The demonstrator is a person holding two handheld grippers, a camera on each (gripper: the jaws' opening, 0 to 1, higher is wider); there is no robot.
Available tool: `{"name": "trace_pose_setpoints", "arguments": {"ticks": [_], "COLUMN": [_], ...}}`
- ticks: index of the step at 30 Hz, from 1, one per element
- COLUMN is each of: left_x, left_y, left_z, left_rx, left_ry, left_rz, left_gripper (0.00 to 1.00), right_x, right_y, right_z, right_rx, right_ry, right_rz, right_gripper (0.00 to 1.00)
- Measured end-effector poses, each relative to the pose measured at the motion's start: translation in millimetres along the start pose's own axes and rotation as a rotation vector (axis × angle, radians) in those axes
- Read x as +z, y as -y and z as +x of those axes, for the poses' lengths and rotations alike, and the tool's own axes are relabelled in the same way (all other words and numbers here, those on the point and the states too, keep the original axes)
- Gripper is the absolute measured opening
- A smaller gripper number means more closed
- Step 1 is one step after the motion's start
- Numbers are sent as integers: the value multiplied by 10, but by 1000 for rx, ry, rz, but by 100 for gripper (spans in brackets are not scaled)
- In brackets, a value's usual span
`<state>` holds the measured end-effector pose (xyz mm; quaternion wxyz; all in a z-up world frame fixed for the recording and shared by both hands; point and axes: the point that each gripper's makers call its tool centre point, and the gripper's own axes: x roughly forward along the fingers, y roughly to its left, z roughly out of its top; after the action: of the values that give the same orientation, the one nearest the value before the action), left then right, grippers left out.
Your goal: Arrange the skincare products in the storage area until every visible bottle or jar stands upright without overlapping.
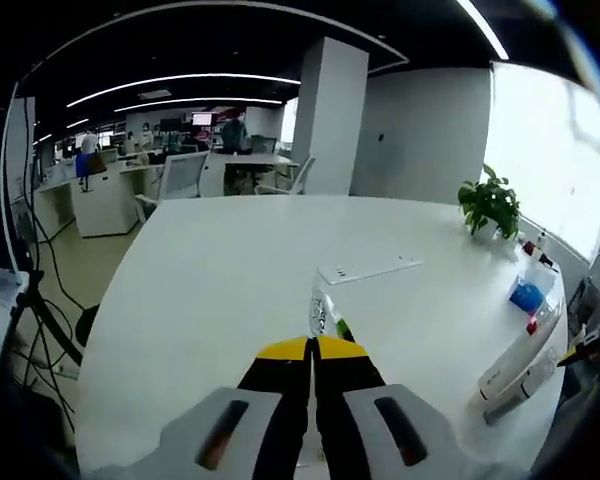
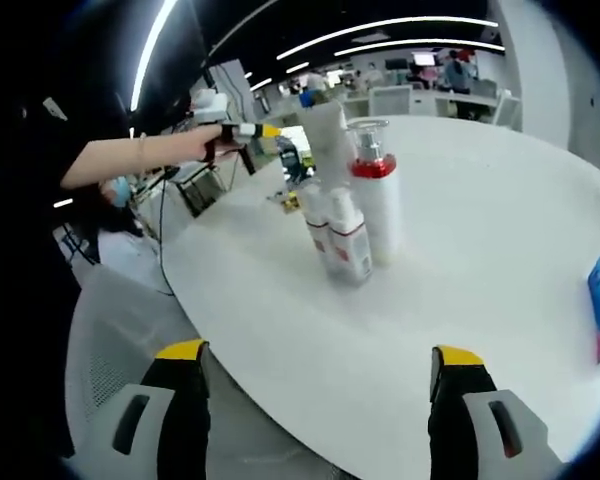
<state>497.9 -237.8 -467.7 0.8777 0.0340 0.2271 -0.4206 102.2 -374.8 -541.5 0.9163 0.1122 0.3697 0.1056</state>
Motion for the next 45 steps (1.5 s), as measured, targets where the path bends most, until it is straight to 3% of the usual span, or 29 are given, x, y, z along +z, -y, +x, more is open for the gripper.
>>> {"name": "trace_pose_setpoints", "arguments": {"ticks": [4,7,14,23,31,40,45], "left_x": [62,67,86,157,112,204,213], "left_y": [132,32,124,2,104,348,713], "left_z": [-101,-76,-169,-169,-362,-685,-981], "left_rx": [-10,-20,-43,-87,-126,-163,-208], "left_ry": [1,8,8,16,14,47,51], "left_rz": [8,0,1,5,19,18,28], "left_gripper": [0,0,0,0,0,0,0], "right_x": [6,8,15,46,118,170,202], "right_y": [-24,-41,-70,-115,-238,-384,-540], "right_z": [-12,-20,-31,-93,-146,-163,-176], "right_rx": [2,4,9,14,38,65,113], "right_ry": [2,1,10,25,42,51,68], "right_rz": [-4,-9,-20,-29,-51,-91,-102], "right_gripper": [96,96,96,96,96,96,95]}}
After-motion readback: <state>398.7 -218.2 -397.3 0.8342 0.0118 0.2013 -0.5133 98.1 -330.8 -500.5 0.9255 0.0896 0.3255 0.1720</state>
